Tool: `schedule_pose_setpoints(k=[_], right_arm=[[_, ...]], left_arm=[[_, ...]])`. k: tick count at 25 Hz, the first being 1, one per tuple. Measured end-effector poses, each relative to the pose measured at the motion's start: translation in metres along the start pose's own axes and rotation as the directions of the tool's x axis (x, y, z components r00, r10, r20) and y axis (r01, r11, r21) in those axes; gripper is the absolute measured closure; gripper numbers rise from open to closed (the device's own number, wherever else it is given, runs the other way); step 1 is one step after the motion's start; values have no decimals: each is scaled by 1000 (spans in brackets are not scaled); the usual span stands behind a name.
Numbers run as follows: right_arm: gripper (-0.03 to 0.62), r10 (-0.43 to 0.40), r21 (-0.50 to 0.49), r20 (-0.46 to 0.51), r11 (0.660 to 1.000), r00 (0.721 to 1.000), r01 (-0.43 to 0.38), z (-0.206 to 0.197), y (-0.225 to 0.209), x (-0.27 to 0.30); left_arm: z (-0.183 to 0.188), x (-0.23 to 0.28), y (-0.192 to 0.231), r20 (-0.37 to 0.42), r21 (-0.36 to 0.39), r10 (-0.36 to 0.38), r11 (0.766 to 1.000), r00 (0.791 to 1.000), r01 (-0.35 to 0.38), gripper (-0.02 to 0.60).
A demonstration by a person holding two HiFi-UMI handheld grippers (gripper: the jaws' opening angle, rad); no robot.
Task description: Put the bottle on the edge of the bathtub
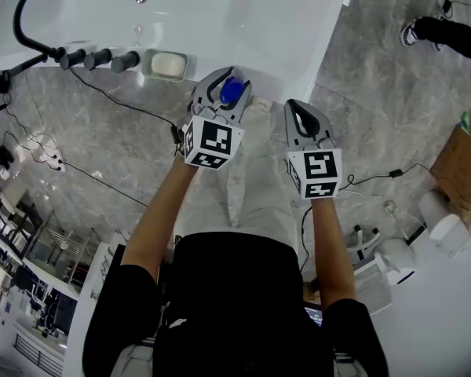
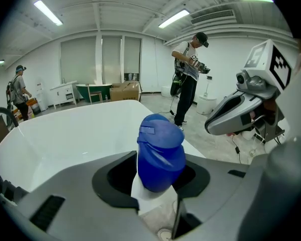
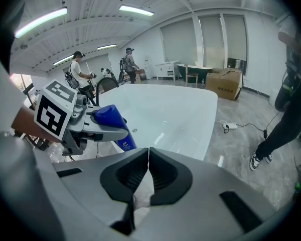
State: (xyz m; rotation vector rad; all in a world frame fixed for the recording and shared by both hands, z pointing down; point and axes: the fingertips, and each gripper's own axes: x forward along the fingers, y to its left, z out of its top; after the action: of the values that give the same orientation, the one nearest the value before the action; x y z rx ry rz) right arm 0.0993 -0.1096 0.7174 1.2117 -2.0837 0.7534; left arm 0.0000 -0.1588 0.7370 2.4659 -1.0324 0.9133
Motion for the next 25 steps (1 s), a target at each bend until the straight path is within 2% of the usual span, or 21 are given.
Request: schedule_pose_setpoints(k=[15, 25], right_arm=[[572, 0, -3, 6, 1000, 1000, 0, 6, 2, 3], [572, -10, -21, 40, 1000, 999, 11, 36, 4, -8]], left_arm=[[3, 0, 1, 3, -6, -19, 1000, 1000, 19, 384], [17, -18, -6, 3, -15, -44, 999, 999, 44, 376]])
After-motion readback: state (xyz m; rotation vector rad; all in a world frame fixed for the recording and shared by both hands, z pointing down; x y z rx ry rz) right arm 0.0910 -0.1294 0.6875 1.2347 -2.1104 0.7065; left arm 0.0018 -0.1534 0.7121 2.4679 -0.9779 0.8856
